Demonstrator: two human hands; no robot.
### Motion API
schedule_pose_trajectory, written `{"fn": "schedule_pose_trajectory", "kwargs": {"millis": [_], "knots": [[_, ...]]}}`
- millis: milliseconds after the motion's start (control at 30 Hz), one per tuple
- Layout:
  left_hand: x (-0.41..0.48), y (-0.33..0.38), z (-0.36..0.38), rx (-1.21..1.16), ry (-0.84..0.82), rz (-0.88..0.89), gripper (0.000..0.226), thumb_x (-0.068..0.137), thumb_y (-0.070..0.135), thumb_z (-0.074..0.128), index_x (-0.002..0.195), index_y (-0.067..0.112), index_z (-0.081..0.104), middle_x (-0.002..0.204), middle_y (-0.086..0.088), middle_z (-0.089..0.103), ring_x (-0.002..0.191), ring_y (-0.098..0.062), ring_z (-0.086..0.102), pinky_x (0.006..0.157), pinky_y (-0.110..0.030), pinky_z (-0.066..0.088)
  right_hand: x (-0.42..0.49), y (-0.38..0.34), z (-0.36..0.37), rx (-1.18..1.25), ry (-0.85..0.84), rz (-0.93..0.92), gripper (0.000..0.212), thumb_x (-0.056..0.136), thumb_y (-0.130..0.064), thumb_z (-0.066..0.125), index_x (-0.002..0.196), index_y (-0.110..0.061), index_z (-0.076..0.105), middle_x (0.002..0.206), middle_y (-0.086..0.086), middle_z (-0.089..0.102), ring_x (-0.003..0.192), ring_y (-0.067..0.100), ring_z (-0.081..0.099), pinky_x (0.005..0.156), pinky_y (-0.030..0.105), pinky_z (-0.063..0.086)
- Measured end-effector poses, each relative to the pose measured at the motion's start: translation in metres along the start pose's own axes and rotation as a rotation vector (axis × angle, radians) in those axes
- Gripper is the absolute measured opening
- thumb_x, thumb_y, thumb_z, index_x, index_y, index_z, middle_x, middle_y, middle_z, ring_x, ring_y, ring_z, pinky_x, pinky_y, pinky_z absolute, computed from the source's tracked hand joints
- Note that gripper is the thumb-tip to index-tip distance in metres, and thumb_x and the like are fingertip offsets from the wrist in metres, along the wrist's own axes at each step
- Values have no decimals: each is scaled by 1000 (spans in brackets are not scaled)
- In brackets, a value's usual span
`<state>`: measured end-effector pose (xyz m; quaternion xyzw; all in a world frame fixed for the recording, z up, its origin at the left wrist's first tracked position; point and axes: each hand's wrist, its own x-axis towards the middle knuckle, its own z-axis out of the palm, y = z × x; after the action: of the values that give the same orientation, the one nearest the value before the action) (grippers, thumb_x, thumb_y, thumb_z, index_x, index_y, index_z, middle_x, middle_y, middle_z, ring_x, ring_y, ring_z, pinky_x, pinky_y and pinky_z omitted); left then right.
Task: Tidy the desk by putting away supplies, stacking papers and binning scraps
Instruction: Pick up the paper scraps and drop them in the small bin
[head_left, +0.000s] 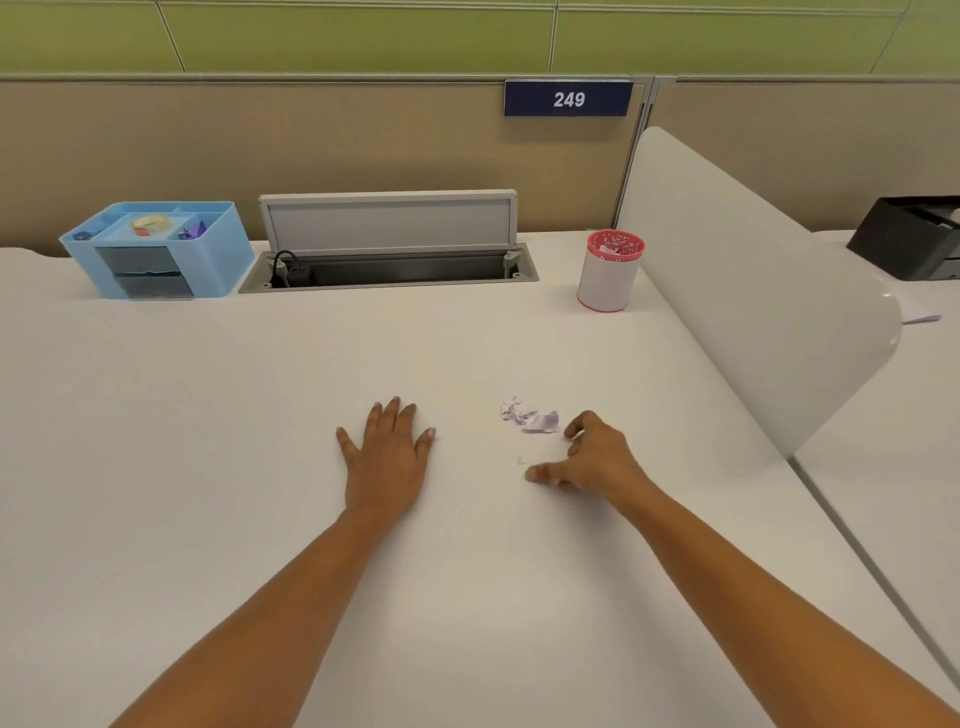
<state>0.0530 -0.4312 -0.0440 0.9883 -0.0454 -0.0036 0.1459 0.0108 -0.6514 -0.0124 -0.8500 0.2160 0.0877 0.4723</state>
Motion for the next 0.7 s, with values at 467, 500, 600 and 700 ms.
{"fn": "schedule_pose_trajectory", "kwargs": {"millis": [467, 500, 600, 700], "knots": [[10, 34, 11, 30, 8, -49, 48, 100, 40, 20, 145, 23, 22, 156, -1, 14, 145, -20, 5, 112, -59, 4, 44, -18, 12, 207, 368, -321, 15, 82, -3, 63, 93, -9, 54, 91, 9, 59, 74, 21, 56, 71, 30, 47], [10, 34, 11, 31, 13, -50, 48, 100, 40, 20, 145, 23, 22, 156, -1, 14, 145, -20, 5, 112, -59, 5, 47, -14, 10, 114, 404, -348, 12, 85, -3, 58, 96, -8, 58, 99, 9, 61, 81, 21, 57, 78, 31, 46], [11, 34, 13, 43, 25, -53, 48, 100, 39, 20, 145, 23, 22, 156, 0, 15, 145, -19, 6, 112, -59, 6, 52, -5, 11, -171, 277, -401, 32, 93, -18, 51, 124, -11, 53, 135, 7, 48, 123, 22, 45, 97, 27, 33], [11, 34, 13, 46, 30, -57, 47, 100, 39, 20, 145, 23, 22, 155, 0, 15, 144, -19, 7, 112, -58, 6, 51, -9, 21, -311, 72, -476, 51, 95, -32, 48, 143, -18, 34, 154, 4, 23, 142, 18, 20, 113, 30, 16]]}}
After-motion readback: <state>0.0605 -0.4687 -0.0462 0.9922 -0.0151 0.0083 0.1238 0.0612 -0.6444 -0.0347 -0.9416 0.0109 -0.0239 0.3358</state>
